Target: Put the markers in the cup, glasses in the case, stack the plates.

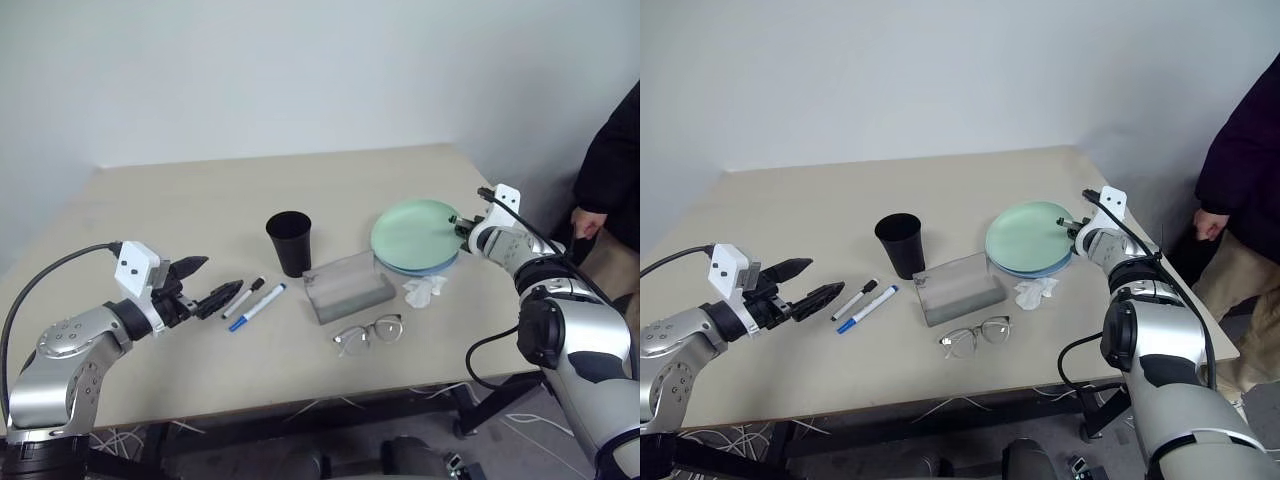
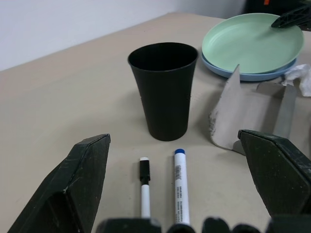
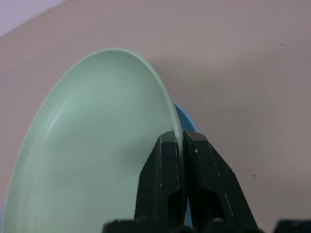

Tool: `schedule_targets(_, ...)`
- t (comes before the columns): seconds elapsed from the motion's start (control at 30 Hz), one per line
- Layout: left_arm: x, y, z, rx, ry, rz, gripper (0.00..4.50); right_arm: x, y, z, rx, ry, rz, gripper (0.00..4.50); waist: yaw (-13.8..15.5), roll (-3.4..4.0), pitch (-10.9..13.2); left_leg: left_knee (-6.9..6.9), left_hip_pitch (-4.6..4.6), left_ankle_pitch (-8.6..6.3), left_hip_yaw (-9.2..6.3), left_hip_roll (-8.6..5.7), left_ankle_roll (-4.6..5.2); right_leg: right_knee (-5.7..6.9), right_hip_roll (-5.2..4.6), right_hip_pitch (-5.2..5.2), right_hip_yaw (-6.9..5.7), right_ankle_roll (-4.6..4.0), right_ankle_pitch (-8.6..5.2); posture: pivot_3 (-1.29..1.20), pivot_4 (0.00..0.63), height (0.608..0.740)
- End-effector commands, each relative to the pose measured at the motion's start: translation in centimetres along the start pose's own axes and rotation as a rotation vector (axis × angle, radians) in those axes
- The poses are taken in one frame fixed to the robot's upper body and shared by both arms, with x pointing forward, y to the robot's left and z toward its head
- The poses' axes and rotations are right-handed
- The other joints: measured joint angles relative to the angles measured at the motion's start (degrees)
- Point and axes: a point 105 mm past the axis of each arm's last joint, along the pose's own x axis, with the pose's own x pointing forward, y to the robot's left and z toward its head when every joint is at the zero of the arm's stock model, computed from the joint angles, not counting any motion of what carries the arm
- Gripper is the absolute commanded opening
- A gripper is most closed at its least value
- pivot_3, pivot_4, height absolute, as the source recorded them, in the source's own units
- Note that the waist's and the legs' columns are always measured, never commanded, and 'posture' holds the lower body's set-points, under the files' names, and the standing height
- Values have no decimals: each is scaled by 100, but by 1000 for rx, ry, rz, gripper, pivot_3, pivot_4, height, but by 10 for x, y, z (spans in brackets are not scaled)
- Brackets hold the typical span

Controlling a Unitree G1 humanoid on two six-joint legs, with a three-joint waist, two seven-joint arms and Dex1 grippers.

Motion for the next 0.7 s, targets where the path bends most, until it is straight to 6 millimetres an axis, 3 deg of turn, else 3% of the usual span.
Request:
schedule_targets(0.03, -6, 4, 18, 43, -48, 19, 4500, -2, 10, 21, -5, -62, 11, 52, 0, 1, 0, 4, 1, 0, 0, 0, 0, 0, 7, 1, 0, 0, 0, 0, 0, 727)
schedule_targets(0.37, -3, 4, 20, 44, -45, 10, 4500, 1, 16, 10, 11, -24, 26, 52, -12, 1, 1, 18, 4, 0, 2, 20, -1, 4, 81, 2, 60, -2, 0, 0, 0, 727)
schedule_targets(0.5, -2, 4, 20, 44, -46, 8, 4500, 2, 20, 8, 27, -16, 40, 1060, -29, 1, 0, 18, 4, 0, 6, 14, -1, 4, 83, 3, 84, -2, 0, 0, 0, 727)
schedule_targets(0.7, -1, 3, 19, 42, -47, 5, 4500, 2, 22, 8, -5, -12, 48, 3200, -60, 1, 0, 18, -1, 0, 7, 13, 0, 4, 83, 4, 108, -1, 0, 0, 0, 727)
